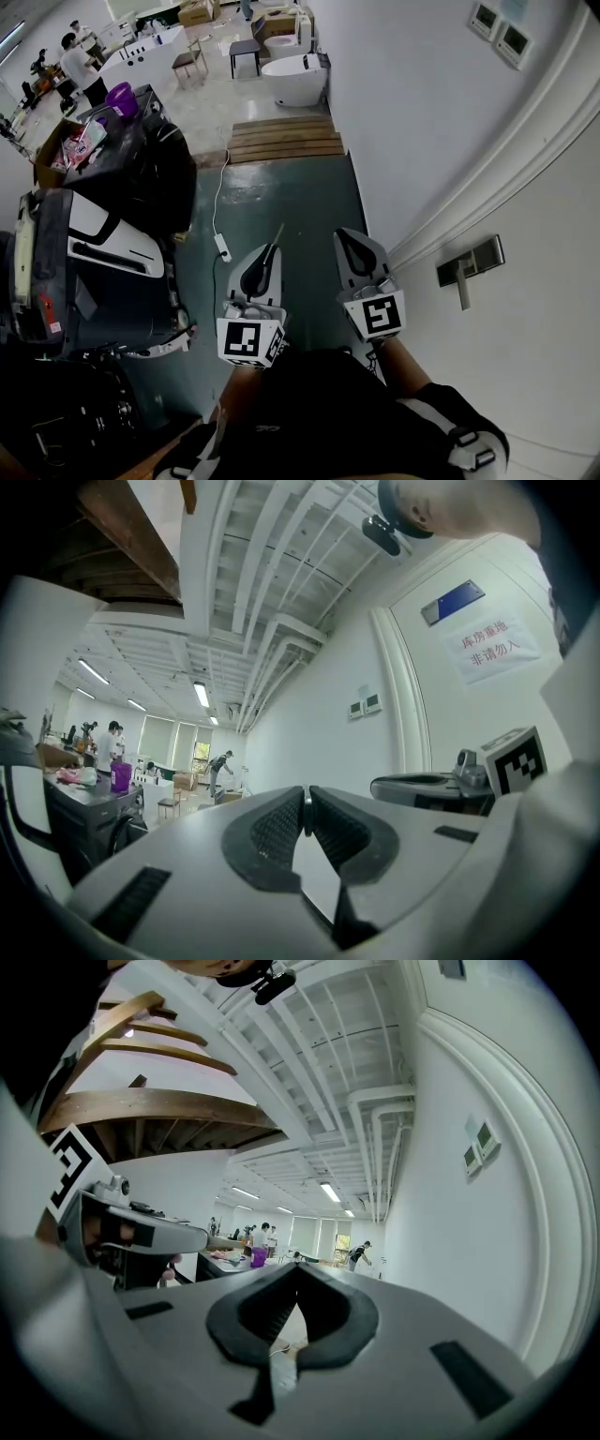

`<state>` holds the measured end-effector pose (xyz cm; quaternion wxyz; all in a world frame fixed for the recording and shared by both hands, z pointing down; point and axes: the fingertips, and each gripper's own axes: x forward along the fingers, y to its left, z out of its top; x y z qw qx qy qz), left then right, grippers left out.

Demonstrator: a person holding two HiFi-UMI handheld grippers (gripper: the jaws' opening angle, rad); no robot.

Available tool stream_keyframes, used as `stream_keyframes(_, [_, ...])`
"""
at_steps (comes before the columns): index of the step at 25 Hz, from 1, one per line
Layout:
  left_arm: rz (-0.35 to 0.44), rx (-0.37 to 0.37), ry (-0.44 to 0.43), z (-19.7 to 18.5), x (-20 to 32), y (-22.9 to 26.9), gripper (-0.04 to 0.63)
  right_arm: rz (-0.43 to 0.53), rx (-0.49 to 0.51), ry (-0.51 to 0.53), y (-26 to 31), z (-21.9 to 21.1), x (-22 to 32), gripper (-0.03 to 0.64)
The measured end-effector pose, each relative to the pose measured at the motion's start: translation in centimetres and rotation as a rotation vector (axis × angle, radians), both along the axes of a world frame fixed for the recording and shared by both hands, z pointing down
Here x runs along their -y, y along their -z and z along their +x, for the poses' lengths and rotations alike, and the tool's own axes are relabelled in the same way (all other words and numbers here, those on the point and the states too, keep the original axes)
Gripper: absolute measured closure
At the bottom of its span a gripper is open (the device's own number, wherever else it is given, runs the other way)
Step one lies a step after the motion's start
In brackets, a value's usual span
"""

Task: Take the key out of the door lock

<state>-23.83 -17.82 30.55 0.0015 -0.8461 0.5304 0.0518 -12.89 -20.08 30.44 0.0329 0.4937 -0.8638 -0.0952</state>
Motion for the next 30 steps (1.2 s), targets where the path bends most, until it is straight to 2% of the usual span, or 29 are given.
stream_keyframes(9, [-0.009, 0.036, 0.016, 0.3, -0.5, -0.3, 0.557, -0.008, -0.003, -0.002, -0.4, 0.4, -0.4, 0.607])
stream_keyframes(23, [-0.011, 0.023, 0.006, 0.7, -0.5, -1.0, 0.557, -0.013, -0.009, 0.007, -0.7, 0.2, -0.5, 0.607])
stream_keyframes(30, [-0.017, 0.021, -0.001, 0.8, -0.6, -0.9, 0.558, 0.014, -0.051, 0.006, -0.2, 0.0, -1.1, 0.609])
